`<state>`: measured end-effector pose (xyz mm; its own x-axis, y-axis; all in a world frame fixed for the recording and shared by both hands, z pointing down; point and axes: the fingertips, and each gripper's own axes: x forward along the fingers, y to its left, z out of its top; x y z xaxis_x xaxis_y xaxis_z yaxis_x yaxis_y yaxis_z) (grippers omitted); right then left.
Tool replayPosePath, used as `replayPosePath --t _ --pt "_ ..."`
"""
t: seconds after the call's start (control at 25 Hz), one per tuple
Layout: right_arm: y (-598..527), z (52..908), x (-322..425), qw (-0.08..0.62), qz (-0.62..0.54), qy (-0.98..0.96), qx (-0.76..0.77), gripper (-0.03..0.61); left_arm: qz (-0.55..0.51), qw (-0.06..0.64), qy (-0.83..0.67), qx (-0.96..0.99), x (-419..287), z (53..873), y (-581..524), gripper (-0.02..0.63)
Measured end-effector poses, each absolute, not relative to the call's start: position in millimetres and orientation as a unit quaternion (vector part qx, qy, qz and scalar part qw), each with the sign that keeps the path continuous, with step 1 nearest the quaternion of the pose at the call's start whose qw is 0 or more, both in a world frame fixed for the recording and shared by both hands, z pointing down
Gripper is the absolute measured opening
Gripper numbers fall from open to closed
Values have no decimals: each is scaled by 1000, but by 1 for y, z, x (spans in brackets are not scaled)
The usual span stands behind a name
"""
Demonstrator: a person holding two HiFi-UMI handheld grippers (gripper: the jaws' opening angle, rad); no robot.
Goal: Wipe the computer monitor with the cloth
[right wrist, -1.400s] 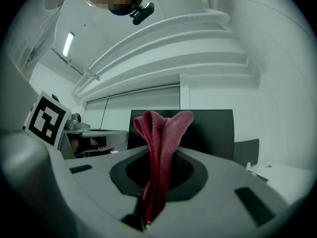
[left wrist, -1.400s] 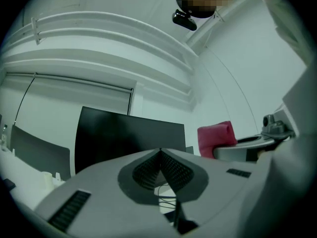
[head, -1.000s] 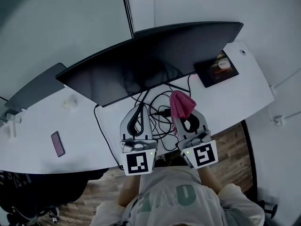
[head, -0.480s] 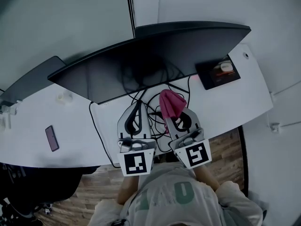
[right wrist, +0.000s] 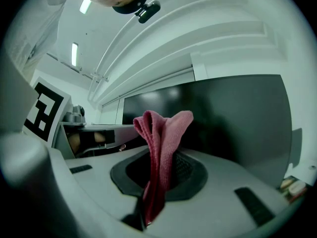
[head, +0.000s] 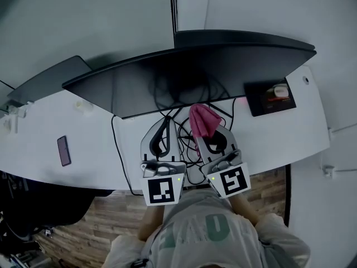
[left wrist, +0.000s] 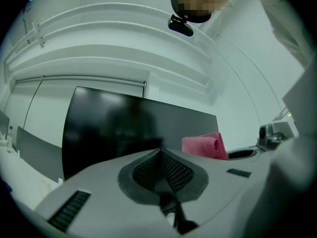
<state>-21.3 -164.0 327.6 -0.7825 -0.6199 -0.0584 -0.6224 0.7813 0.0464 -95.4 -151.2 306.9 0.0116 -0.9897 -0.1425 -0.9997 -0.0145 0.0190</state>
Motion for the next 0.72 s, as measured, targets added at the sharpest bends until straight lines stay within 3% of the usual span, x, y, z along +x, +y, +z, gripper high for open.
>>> replayPosePath --t 0.52,0.72 --pt "-129 349 -78 6 12 965 -263 54 42 29 740 -671 -149 328 -119 15" --pt "-135 359 -57 -8 2 954 -300 54 34 27 731 -681 -147 337 -116 15"
